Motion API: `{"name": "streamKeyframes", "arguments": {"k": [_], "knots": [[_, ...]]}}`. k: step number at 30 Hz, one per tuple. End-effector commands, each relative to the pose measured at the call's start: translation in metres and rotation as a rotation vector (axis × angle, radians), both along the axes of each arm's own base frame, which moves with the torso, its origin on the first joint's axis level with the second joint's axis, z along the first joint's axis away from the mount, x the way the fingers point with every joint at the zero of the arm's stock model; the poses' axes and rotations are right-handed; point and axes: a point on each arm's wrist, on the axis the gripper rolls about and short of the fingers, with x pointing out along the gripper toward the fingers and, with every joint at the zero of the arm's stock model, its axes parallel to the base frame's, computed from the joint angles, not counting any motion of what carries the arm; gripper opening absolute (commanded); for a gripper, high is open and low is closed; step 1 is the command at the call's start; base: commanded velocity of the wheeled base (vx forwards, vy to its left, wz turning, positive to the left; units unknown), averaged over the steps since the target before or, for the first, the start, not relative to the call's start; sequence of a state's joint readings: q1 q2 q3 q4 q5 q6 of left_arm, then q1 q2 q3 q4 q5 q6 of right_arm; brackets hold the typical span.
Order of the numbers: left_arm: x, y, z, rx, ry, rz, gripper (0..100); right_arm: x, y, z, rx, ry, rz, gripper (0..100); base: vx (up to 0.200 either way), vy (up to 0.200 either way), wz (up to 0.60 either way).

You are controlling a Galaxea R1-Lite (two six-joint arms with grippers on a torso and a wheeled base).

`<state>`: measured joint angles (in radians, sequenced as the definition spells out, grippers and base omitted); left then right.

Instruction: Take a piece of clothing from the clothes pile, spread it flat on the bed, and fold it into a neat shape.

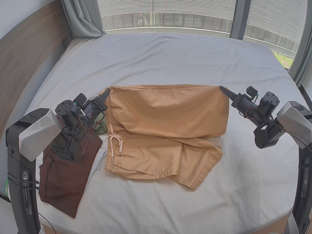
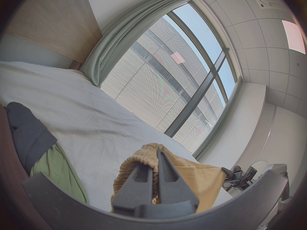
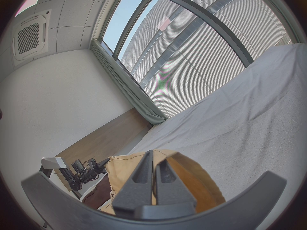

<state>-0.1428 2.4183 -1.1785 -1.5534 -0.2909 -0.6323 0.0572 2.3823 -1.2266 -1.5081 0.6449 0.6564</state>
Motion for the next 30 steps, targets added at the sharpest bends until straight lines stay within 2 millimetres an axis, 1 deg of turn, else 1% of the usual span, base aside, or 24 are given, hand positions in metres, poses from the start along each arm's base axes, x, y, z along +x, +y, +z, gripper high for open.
{"name": "streamKeyframes", "arguments": {"k": [1, 9, 10, 14, 15, 17, 22, 30], "knots": [[0.006, 0.000, -0.010, -0.005, 0.010, -0.001, 0, 0.007, -0.001, -0.009, -0.001, 0.007, -0.001, 0, 0.000, 0.000, 0.00], [0.014, 0.001, -0.007, -0.043, -0.010, 0.013, 0, 0.021, 0.000, -0.009, 0.001, 0.008, -0.002, 0, 0.000, 0.000, 0.00], [0.016, 0.000, -0.005, -0.051, -0.019, 0.012, 0, 0.025, 0.000, -0.009, 0.001, 0.008, -0.002, 0, 0.000, 0.000, 0.00], [0.017, 0.001, -0.006, -0.052, -0.020, 0.013, 0, 0.031, 0.002, -0.008, 0.000, 0.013, 0.002, 0, 0.000, 0.000, 0.00], [0.019, 0.001, -0.010, -0.051, -0.013, 0.015, 0, 0.036, 0.004, -0.008, 0.000, 0.017, 0.004, 0, 0.000, 0.000, 0.00], [0.020, 0.002, -0.010, -0.052, -0.018, 0.018, 0, 0.040, 0.006, -0.008, -0.001, 0.021, 0.007, 0, 0.000, 0.000, 0.00], [0.027, 0.001, -0.019, -0.054, -0.017, 0.017, 0, 0.050, 0.009, -0.007, -0.001, 0.024, 0.011, 0, 0.000, 0.000, 0.00], [0.034, 0.001, -0.021, -0.063, -0.031, 0.016, 0, 0.065, 0.012, -0.008, -0.004, 0.031, 0.014, 0, 0.000, 0.000, 0.00]]}}
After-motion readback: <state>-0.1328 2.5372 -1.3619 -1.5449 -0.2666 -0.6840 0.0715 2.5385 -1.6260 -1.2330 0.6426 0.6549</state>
